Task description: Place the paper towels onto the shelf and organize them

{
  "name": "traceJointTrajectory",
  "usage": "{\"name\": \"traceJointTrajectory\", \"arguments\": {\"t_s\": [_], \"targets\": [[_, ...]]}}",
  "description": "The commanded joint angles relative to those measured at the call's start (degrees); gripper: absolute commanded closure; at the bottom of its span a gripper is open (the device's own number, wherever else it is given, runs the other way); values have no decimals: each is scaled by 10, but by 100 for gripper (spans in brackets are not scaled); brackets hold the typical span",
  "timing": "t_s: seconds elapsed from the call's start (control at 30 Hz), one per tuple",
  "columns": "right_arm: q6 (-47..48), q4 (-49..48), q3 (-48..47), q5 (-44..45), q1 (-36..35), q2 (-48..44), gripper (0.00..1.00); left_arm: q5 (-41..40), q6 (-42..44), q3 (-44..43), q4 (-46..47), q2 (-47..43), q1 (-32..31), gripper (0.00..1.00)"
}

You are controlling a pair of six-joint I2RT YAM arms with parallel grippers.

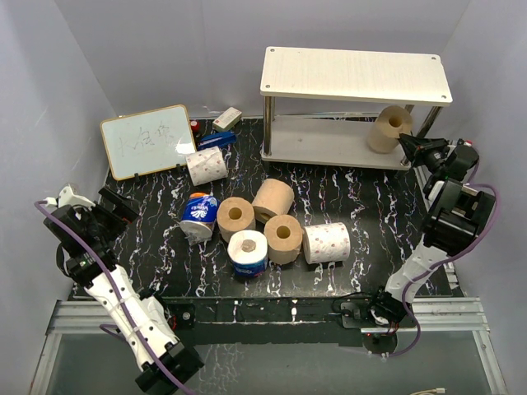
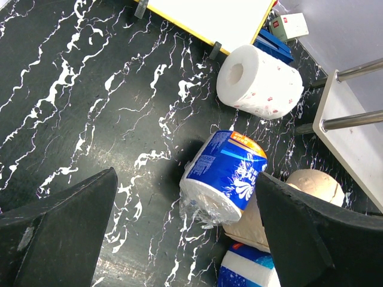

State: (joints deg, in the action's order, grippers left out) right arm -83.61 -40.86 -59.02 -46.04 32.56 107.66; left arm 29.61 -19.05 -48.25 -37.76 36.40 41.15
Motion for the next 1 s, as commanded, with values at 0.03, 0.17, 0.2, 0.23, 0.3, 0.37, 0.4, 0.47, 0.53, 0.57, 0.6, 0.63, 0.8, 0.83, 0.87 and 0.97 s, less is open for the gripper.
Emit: {"name": "traceJointTrajectory", "arguments": {"t_s": [0.03, 0.17, 0.2, 0.23, 0.3, 0.37, 0.4, 0.47, 0.53, 0.57, 0.6, 0.63, 0.8, 0.83, 0.87, 0.97], "targets": [[-13, -71, -51, 1, 11, 10, 100, 7, 2, -2, 1, -12, 4, 2], [8, -56, -44, 17, 17, 16, 100, 6, 1, -2, 1, -12, 5, 2], [17, -49, -39, 23, 19, 14, 93, 5, 1, -2, 1, -12, 5, 2], [30, -40, -36, 32, 22, 10, 85, 5, 0, -2, 1, -13, 5, 2], [51, -26, -34, 42, 27, 4, 67, 6, 1, -2, 0, -12, 5, 2], [57, -23, -31, 41, 31, 0, 49, 6, 0, -1, 1, -10, 6, 2], [59, -23, -30, 39, 32, -3, 43, 6, 0, -2, 1, -10, 6, 2], [64, -25, -28, 32, 36, -10, 37, 7, 1, -1, 1, -9, 5, 2], [68, -38, -23, 9, 42, -22, 37, 7, 1, -1, 1, -8, 6, 2], [68, -47, -16, -6, 47, -36, 38, 7, 2, -1, 1, -8, 6, 2], [78, -47, -9, -27, 53, -54, 37, 7, 2, -2, 1, -9, 5, 2], [94, -41, -1, -54, 56, -72, 37, 7, 2, -2, 0, -10, 5, 2], [448, 285, -5, -130, 54, -236, 12, 8, 2, -2, 2, -20, 7, 2], [556, 394, -27, -115, 46, -278, 10, 6, 1, -1, 3, -20, 7, 2], [650, 480, -43, -83, 33, -307, 9, 5, 0, -1, 4, -18, 7, 2], [843, 648, -71, 94, -45, -384, 2, 7, -1, 0, 6, -7, 8, 2]]}}
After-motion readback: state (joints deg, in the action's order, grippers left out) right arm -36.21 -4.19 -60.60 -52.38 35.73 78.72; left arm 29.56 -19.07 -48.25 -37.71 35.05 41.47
